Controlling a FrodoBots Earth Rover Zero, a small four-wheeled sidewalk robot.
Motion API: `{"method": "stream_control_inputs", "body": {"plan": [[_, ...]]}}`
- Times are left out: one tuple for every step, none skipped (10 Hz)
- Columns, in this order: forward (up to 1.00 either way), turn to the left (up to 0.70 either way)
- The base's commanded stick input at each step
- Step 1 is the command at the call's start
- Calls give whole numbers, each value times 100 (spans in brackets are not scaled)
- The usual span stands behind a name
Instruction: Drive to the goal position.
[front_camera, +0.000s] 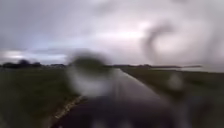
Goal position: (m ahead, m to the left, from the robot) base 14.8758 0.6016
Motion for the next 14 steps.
{"method": "stream_control_inputs", "body": {"plan": [[70,-14],[70,-9],[70,-4],[70,-2],[70,-1],[70,0],[70,0],[70,0],[70,0],[70,0],[70,0],[70,0],[70,0],[70,0]]}}
